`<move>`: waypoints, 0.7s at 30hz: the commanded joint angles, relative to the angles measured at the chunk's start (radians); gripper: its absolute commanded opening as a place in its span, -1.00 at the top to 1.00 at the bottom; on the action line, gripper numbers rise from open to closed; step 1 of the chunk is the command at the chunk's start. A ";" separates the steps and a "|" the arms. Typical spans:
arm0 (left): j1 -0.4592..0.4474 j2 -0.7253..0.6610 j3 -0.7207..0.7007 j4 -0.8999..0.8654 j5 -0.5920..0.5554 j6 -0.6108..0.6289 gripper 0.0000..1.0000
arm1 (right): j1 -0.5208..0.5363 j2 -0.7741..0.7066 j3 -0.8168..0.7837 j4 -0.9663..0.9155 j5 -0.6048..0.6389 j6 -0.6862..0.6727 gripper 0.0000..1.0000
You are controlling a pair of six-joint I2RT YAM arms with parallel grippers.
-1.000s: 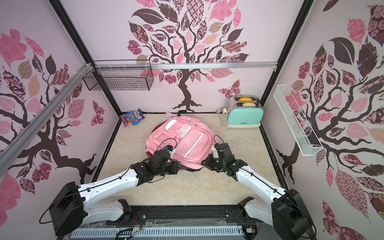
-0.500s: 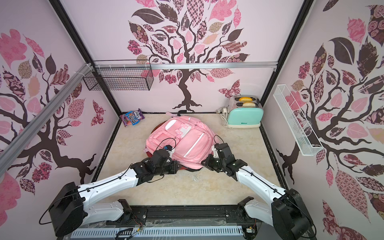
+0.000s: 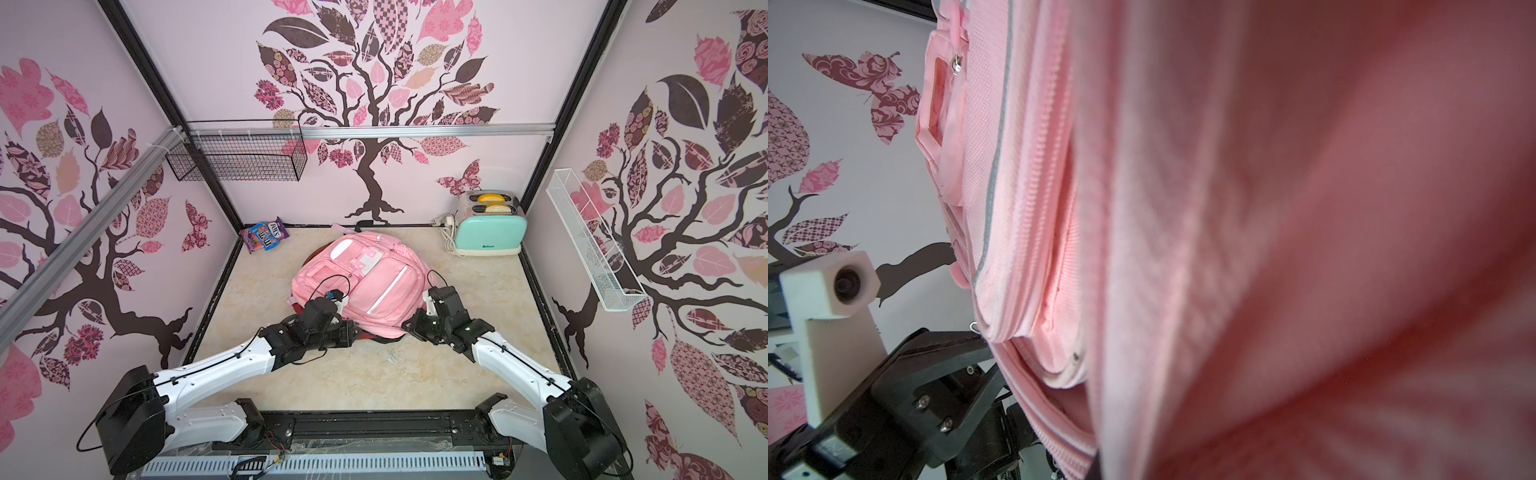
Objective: Zip up the backpack
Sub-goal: Zip the zipper on the backpack.
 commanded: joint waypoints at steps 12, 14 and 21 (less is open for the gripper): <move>0.066 -0.027 -0.005 -0.020 -0.039 0.013 1.00 | 0.001 -0.030 0.023 -0.007 -0.001 -0.054 1.00; 0.066 -0.029 -0.004 -0.021 -0.037 0.014 1.00 | 0.000 -0.028 0.022 -0.005 -0.002 -0.054 1.00; 0.083 -0.034 -0.006 -0.032 -0.038 0.018 1.00 | -0.001 -0.030 0.024 -0.009 -0.001 -0.056 1.00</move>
